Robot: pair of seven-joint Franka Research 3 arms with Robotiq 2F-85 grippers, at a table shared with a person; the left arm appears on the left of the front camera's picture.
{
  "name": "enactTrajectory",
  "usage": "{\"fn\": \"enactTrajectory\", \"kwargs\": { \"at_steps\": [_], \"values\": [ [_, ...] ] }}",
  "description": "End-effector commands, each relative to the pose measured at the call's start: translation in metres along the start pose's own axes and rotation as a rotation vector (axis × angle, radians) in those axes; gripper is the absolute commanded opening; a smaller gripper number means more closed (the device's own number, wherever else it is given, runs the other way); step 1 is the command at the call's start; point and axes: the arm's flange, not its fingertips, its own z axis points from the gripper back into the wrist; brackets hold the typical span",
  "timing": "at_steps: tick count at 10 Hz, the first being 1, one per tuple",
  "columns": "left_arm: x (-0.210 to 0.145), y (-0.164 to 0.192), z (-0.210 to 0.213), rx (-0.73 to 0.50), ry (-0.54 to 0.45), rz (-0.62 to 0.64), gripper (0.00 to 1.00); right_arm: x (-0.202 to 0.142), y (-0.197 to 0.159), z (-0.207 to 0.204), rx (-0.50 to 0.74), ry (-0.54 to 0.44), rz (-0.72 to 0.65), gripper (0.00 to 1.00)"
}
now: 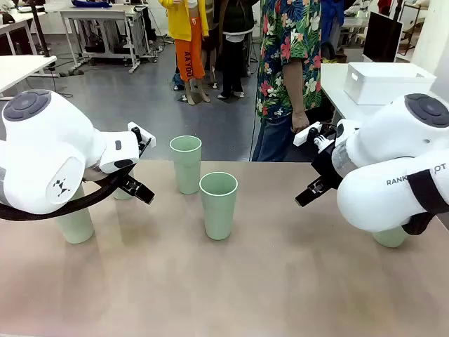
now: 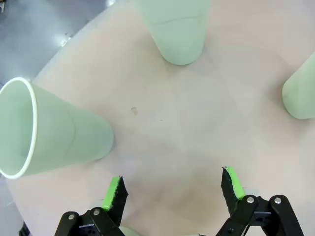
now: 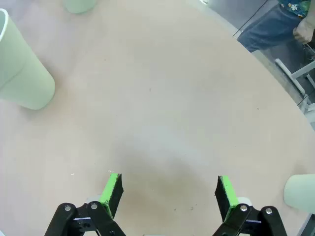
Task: Stack the cups and store them in the basket.
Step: Pick up two Reusable plastic cups , one in each hand.
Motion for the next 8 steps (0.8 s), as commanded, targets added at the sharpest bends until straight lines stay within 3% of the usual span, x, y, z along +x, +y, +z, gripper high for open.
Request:
{"fn": "enactTrajectory", "kwargs": {
  "at_steps": [1,8],
  "values": [
    [0.0001,0.0000,0.0001,0.000,0.000,0.000,1.00,0.0000,0.0000,0.0001,0.000,0.000,0.000,1.00],
    [0.0001,0.0000,0.0001,0.000,0.000,0.000,1.00,0.0000,0.0000,0.0001,0.000,0.000,0.000,1.00]
  ]
}}
